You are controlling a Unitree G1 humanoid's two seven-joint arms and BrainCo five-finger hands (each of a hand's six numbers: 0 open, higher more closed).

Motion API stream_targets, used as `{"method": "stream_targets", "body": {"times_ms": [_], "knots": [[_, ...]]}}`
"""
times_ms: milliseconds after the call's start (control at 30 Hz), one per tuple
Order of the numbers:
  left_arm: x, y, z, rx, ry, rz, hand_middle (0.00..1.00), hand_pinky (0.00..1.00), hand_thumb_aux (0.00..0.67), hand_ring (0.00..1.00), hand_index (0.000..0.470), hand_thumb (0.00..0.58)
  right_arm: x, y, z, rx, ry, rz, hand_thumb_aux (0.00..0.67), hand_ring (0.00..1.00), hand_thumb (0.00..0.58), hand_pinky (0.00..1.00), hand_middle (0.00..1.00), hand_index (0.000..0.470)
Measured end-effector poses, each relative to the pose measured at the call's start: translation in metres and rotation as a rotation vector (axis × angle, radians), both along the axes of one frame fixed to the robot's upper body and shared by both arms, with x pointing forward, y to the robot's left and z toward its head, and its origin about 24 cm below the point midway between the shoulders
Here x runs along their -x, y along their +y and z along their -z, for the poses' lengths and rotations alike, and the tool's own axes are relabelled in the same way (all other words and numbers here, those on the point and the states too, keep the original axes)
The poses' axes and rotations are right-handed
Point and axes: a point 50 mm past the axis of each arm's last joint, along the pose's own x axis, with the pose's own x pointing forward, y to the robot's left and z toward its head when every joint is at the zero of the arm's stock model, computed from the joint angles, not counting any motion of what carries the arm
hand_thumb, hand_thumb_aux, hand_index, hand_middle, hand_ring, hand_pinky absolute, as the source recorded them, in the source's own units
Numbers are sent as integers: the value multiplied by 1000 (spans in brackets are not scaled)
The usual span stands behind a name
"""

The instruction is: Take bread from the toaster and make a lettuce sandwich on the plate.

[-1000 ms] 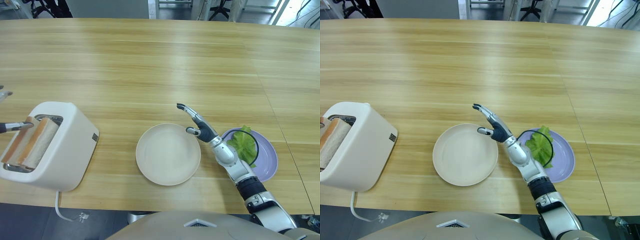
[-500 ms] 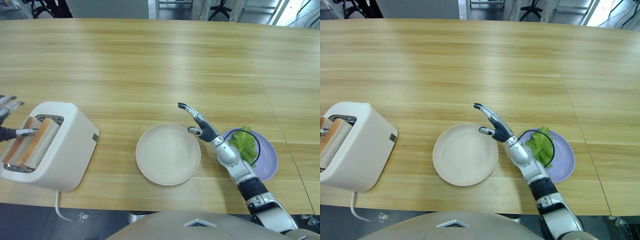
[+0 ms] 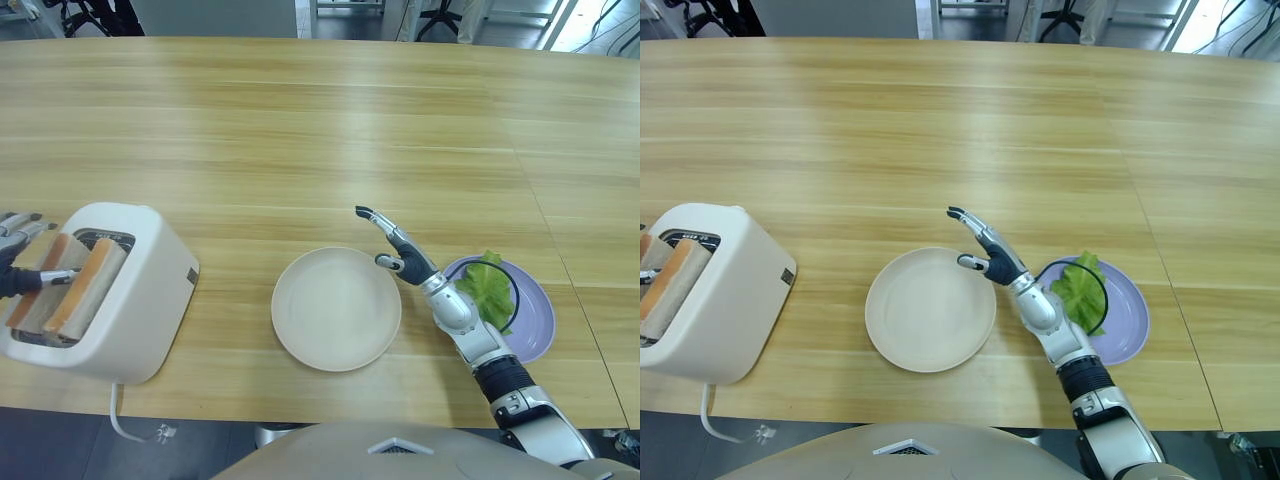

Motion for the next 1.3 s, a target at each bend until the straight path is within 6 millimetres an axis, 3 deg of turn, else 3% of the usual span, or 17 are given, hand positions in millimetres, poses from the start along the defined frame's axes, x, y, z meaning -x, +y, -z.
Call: {"method": "stream_targets", "body": {"times_ms": [33, 67, 100, 133, 200, 300, 367, 900, 1300], "knots": [[0, -2, 0, 2, 0, 8, 0, 0, 84, 0, 58, 136, 0, 0, 0, 0, 0, 0, 0, 0, 0, 0, 0, 0], [-1, -5, -1, 9, -1, 19, 0, 0, 349, 0, 240, 447, 0, 0, 0, 1, 0, 0, 0, 0, 0, 0, 0, 0], [-1, -7, -2, 14, -5, 28, 0, 0, 349, 0, 240, 447, 0, 0, 0, 0, 0, 0, 0, 0, 0, 0, 0, 0], [-2, -8, -3, 15, -8, 35, 0, 0, 420, 0, 289, 500, 0, 0, 0, 0, 0, 0, 0, 0, 0, 0, 0, 0], [-1, -9, -3, 27, -12, 34, 0, 0, 494, 0, 339, 540, 0, 1, 0, 0, -1, 0, 0, 0, 0, 0, 0, 0], [-1, -10, -2, 46, -9, 38, 0, 0, 549, 0, 377, 561, 0, 1, 0, -1, -1, 0, 0, 0, 0, 0, 0, 0], [0, -10, -1, 61, -8, 38, 0, 0, 670, 0, 460, 580, 0, 2, 0, -3, -1, 0, 0, 0, 0, 0, 0, 0], [1, -7, 1, 99, -20, 14, 0, 0, 670, 0, 460, 580, 0, 2, 0, 4, -3, -2, 0, 0, 0, 0, 0, 0], [4, -3, -18, 104, -100, 2, 0, 0, 670, 0, 460, 580, 1, 4, 0, -2, -6, 1, 0, 0, 0, 0, 0, 0]]}}
